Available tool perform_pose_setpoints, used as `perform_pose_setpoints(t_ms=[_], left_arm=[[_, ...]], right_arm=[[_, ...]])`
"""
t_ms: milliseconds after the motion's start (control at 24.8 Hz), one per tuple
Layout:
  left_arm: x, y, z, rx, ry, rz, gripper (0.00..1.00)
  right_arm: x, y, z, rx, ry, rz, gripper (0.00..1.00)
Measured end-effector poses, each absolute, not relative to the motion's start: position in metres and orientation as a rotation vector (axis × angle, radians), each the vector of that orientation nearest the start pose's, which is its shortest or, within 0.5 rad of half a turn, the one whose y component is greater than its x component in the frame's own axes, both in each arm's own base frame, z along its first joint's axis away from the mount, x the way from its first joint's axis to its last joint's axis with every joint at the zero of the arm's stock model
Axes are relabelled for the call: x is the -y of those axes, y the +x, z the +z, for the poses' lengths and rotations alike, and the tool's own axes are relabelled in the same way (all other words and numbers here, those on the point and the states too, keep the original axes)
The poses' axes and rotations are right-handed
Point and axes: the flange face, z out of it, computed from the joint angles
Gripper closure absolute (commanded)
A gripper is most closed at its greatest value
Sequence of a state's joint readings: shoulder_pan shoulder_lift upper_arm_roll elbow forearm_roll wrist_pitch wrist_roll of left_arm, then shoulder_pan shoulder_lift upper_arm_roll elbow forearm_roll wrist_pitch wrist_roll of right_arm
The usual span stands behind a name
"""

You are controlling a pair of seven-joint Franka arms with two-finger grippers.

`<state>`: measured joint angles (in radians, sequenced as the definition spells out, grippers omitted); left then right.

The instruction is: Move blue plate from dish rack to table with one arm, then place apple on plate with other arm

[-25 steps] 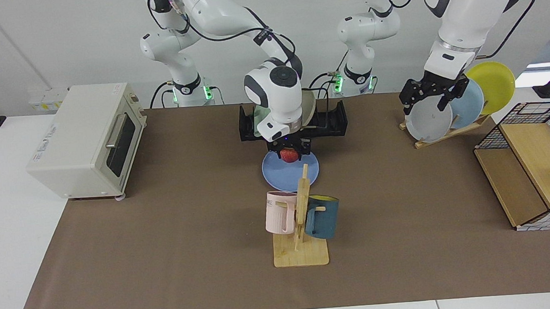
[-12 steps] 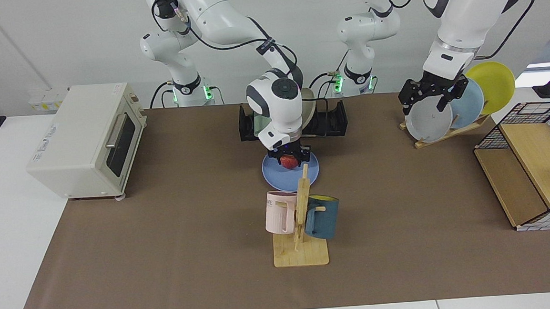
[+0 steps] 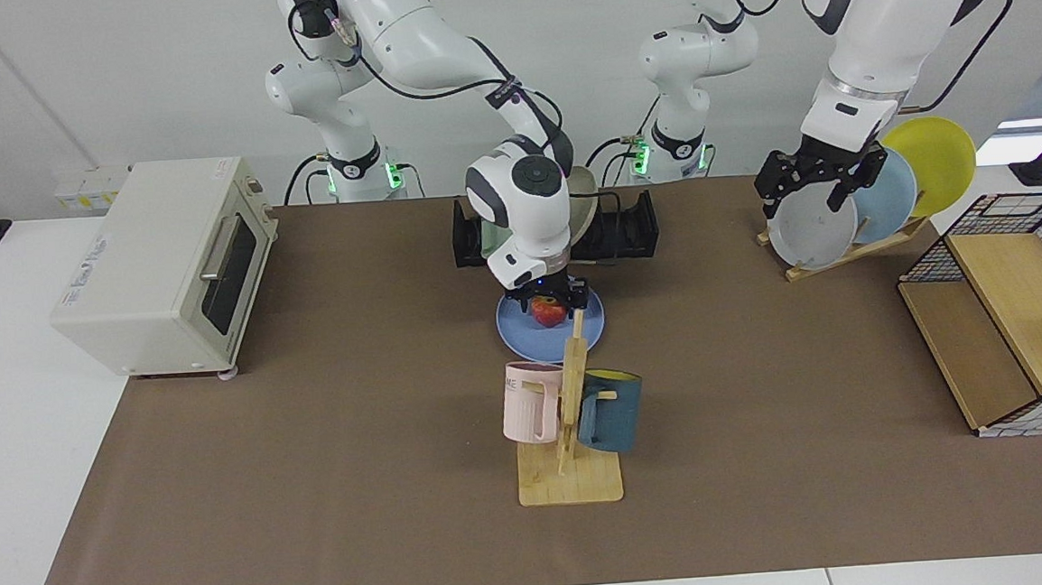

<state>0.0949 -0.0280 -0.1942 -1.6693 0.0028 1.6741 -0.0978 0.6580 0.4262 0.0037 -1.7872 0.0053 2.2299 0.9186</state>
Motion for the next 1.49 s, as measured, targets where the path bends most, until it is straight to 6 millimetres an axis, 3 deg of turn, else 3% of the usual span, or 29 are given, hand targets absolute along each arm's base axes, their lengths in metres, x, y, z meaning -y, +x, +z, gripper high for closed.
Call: perform_pose_setpoints(t_ms=[242,443,765,1087,1490], left_arm=[[0.056,0.551,0.602,-0.002,-3.136,-0.051,0.0],[0.056,0.551,0.602,-0.002,-3.136,-0.05,0.0],[0.057,0.553,0.602,0.001,-3.155,-0.065,0.0],[0.057,0.555,0.6,0.009,-3.174,-0.066,0.0],[0.057,0.555,0.599,0.009,-3.176,-0.063,0.0]], right_arm=[[-0.399,0.525,0.375,-0.372,-3.101,-0.069,0.0],[-0.379,0.533,0.427,-0.259,-3.077,-0.142,0.0],[-0.308,0.551,0.493,-0.02,-3.087,-0.189,0.0],[-0.241,0.569,0.525,-0.096,-3.049,-0.202,0.0],[-0.123,0.58,0.564,-0.144,-3.061,-0.209,0.0]])
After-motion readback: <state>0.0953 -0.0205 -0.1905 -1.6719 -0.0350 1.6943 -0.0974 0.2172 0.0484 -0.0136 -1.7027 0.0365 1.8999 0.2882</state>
